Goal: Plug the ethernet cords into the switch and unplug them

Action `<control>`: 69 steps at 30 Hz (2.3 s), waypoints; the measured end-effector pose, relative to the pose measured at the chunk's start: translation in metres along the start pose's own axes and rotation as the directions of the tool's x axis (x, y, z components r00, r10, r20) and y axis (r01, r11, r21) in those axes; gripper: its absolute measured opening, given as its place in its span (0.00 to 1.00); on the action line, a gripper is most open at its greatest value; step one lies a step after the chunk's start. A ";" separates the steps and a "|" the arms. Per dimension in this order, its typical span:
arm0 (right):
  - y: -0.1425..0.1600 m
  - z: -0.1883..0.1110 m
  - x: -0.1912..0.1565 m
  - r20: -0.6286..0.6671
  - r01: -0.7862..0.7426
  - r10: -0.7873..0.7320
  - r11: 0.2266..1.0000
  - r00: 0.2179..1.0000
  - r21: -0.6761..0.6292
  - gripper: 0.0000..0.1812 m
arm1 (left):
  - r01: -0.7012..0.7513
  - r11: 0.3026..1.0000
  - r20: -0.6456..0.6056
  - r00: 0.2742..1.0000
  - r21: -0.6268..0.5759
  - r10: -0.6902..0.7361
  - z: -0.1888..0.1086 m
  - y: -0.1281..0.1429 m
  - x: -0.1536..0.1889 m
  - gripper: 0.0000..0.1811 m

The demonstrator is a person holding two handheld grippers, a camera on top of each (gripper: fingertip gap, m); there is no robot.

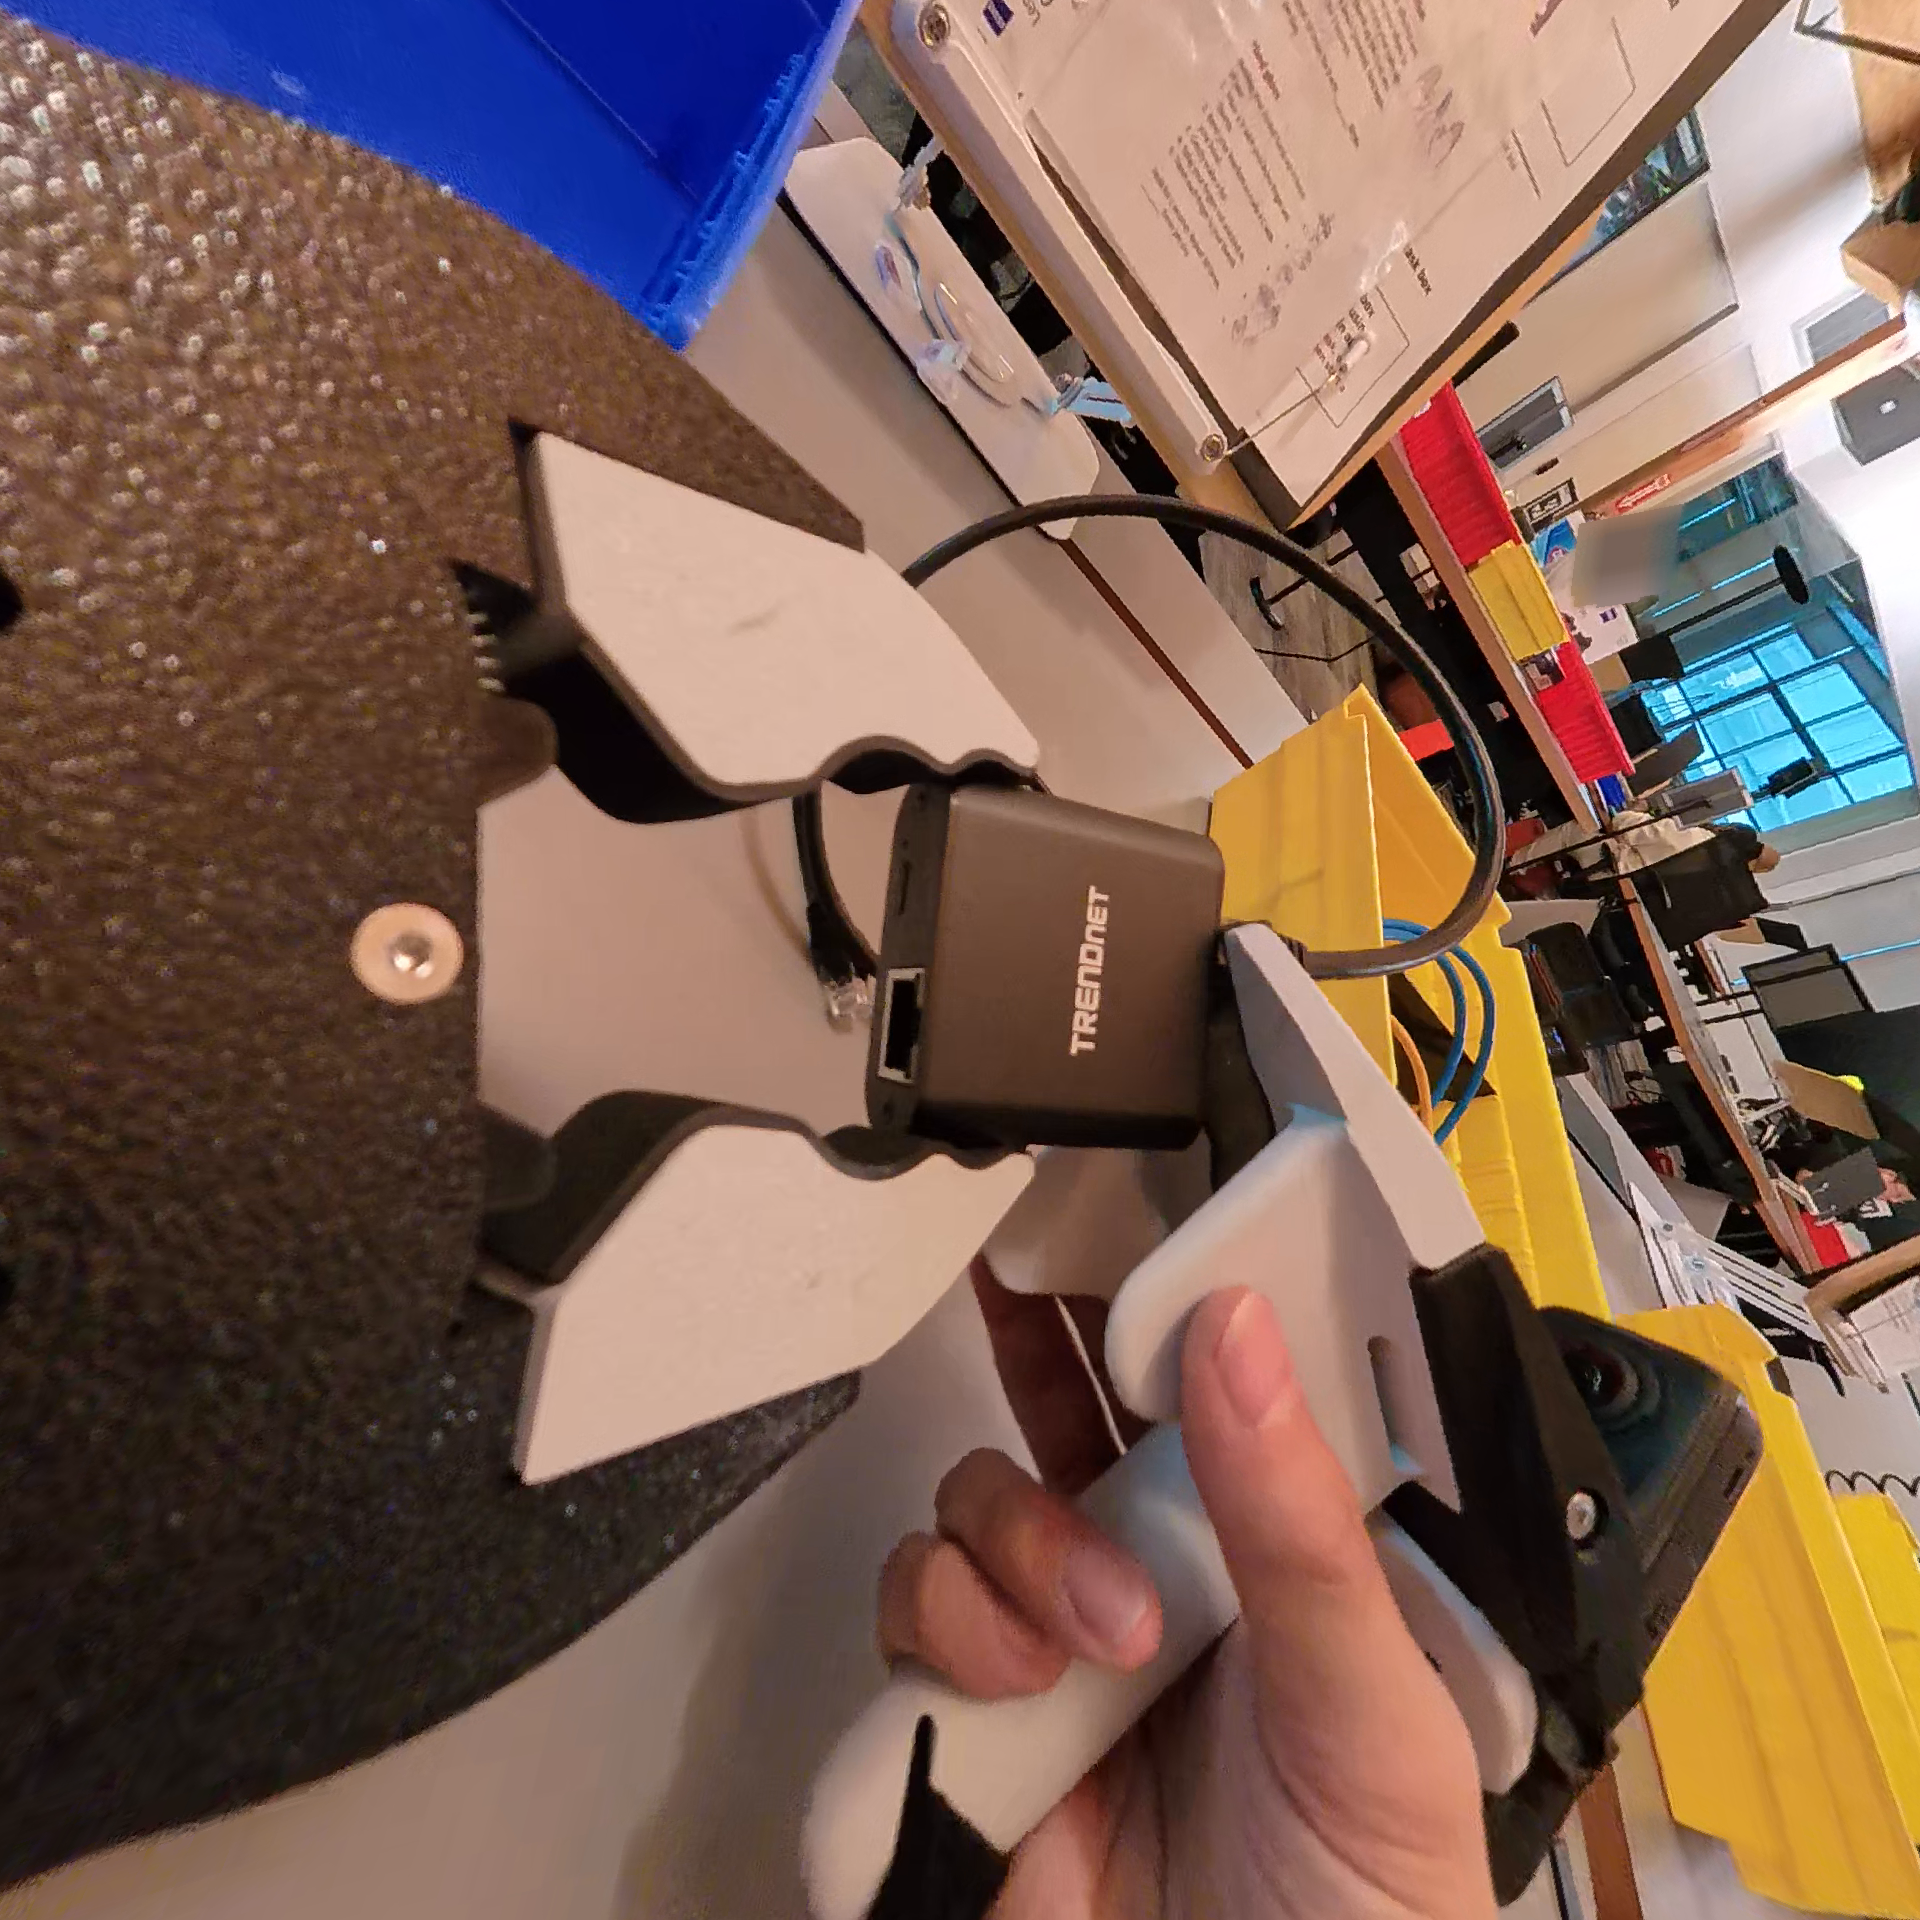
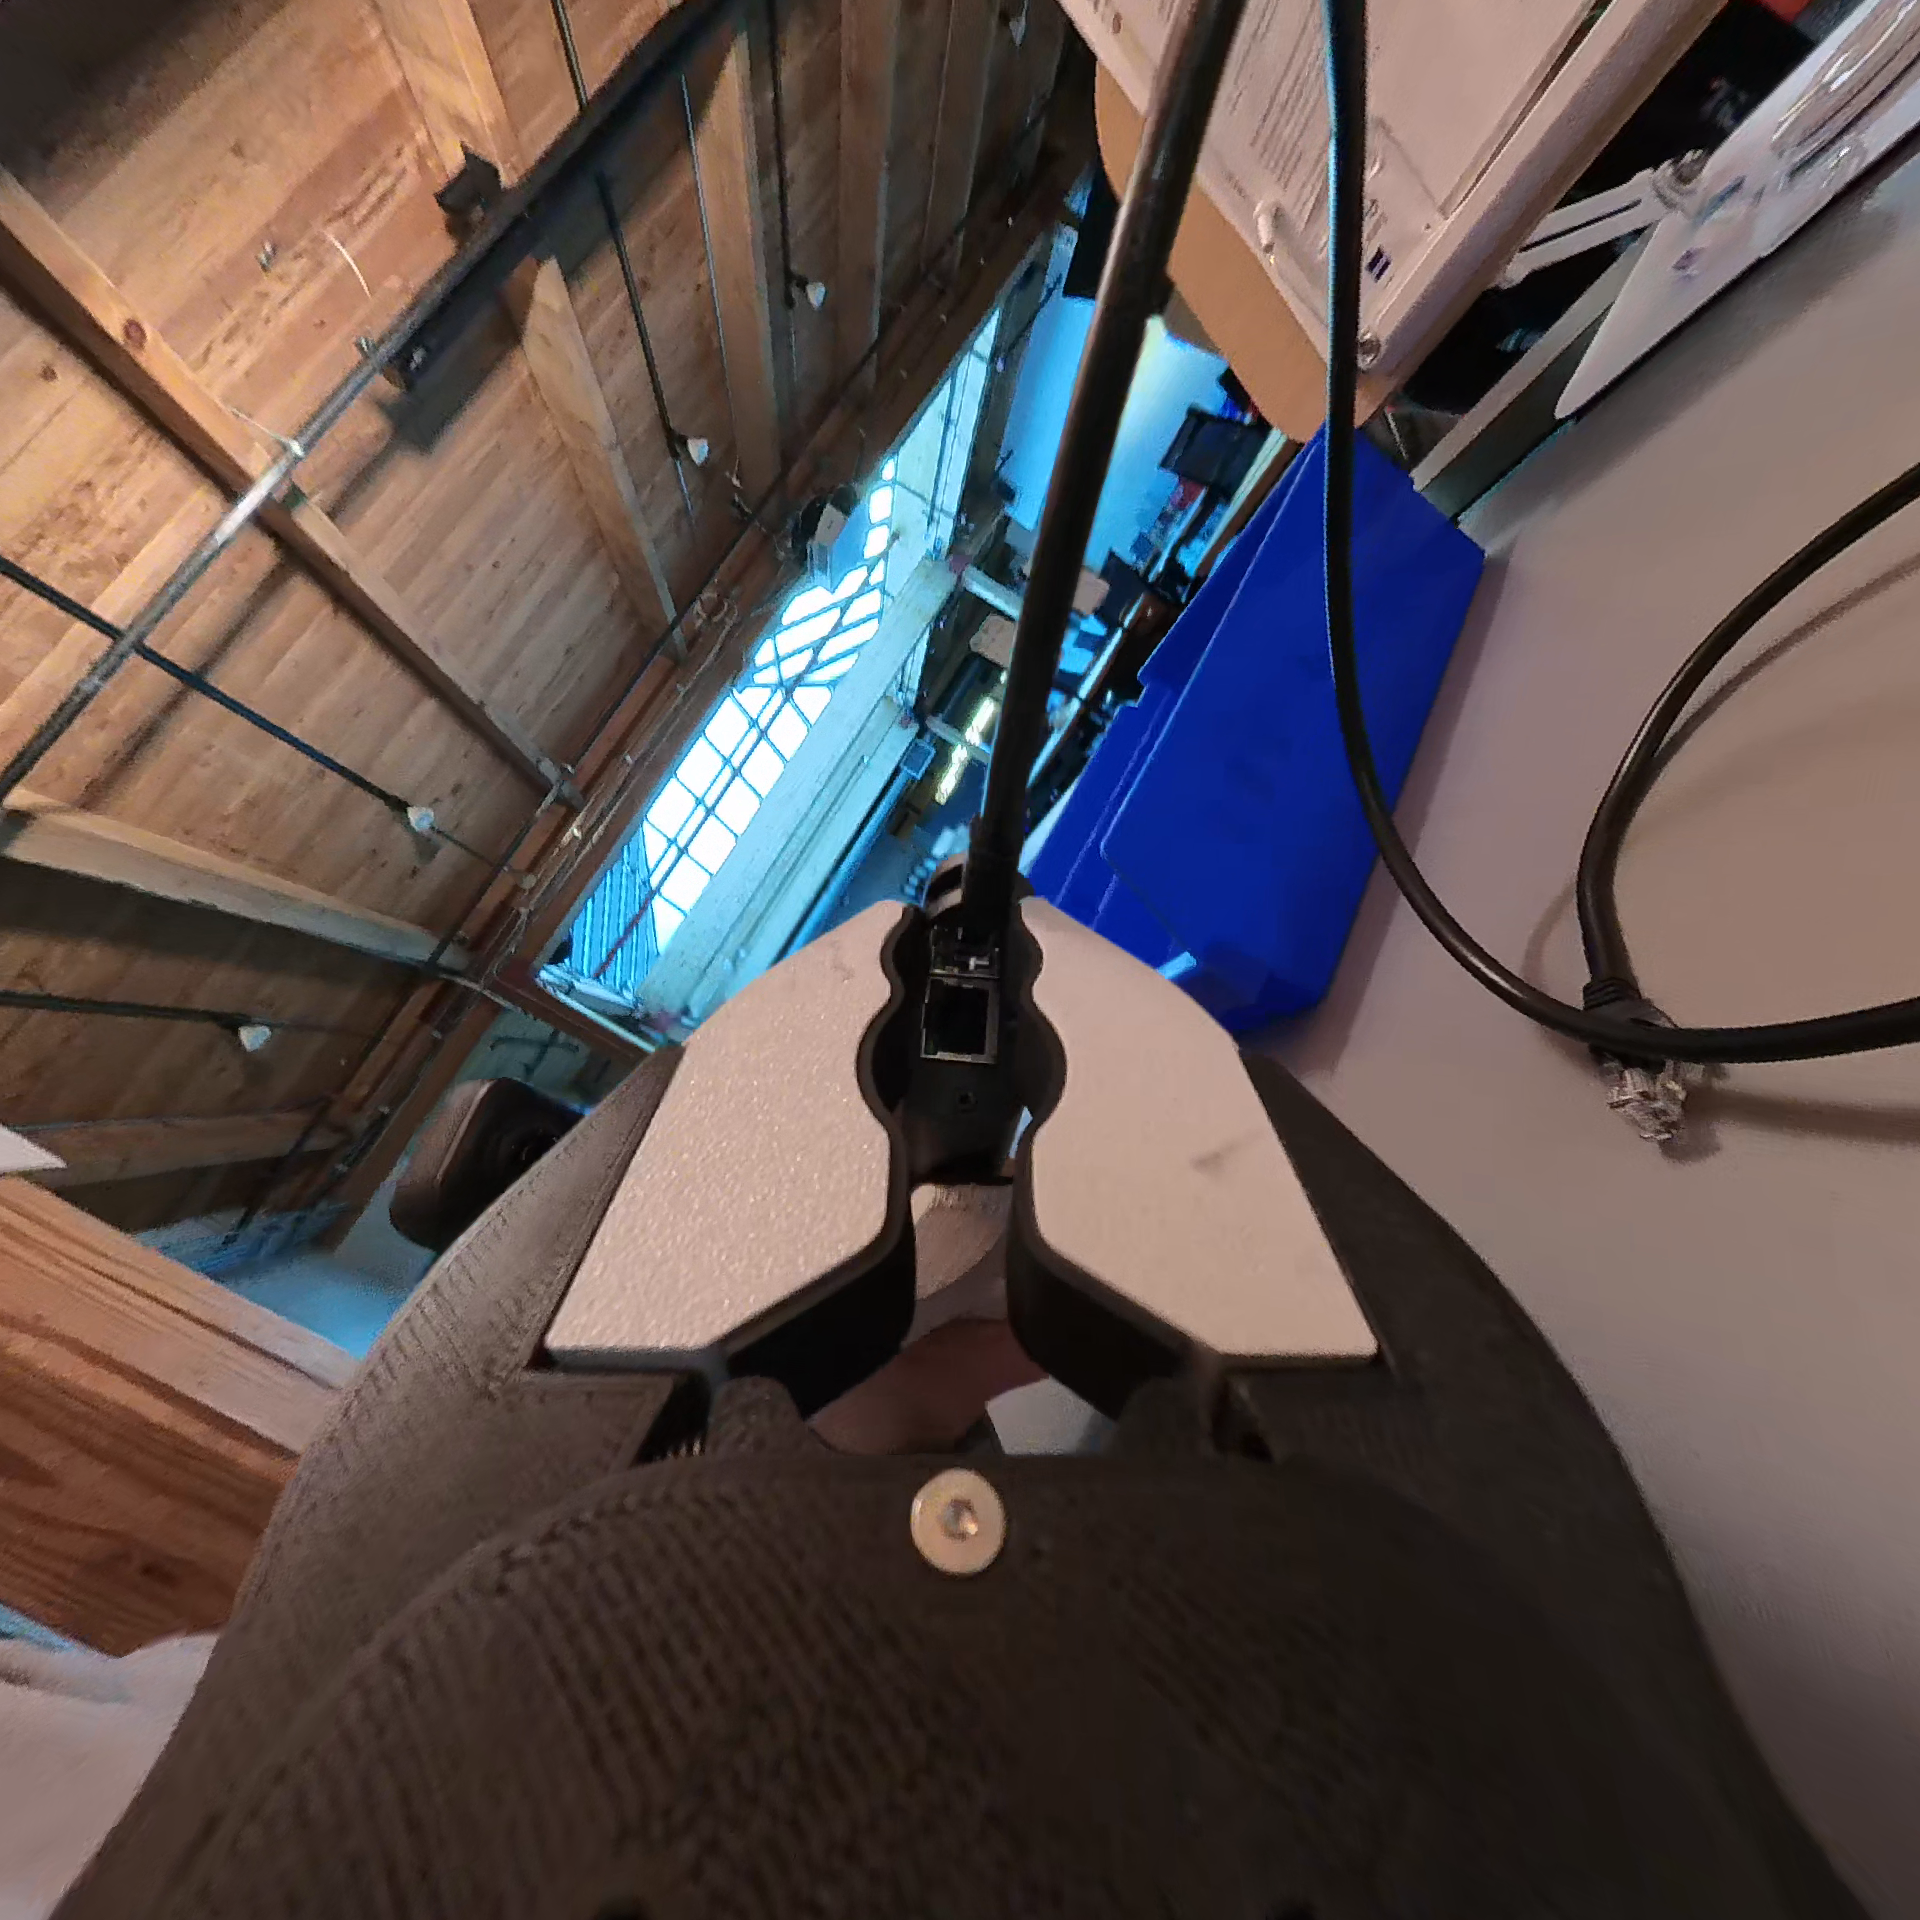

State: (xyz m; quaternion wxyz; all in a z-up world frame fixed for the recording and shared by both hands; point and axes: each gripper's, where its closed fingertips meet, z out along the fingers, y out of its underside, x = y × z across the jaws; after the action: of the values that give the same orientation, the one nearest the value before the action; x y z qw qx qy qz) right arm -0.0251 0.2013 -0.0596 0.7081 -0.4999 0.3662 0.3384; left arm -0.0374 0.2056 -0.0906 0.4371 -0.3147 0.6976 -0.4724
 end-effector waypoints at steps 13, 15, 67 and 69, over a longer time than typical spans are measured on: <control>-0.002 -0.003 0.002 0.046 0.119 -0.119 0.993 0.992 0.010 0.09 | 0.001 1.000 0.042 0.999 0.000 -0.001 0.006 0.000 0.002 0.34; -0.003 -0.003 0.000 0.058 0.133 -0.133 0.991 0.989 0.016 0.08 | -0.006 1.000 0.059 0.998 0.013 0.006 0.006 -0.002 0.002 0.34; -0.183 -0.135 -0.179 0.191 0.783 -0.789 0.610 0.584 0.124 0.07 | 0.128 0.984 0.187 0.971 0.121 -0.149 -0.005 0.012 -0.033 0.34; -0.206 -0.144 -0.184 0.199 0.812 -0.812 0.574 0.549 0.101 0.08 | 0.130 0.985 0.184 0.971 0.114 -0.150 -0.003 0.015 -0.032 0.34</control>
State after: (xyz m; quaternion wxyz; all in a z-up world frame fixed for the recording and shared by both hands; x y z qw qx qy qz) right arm 0.0303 -0.0130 0.1591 0.8196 -0.5721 0.0118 0.0279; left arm -0.0268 0.2395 -0.0941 0.4834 -0.3848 0.6034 -0.5042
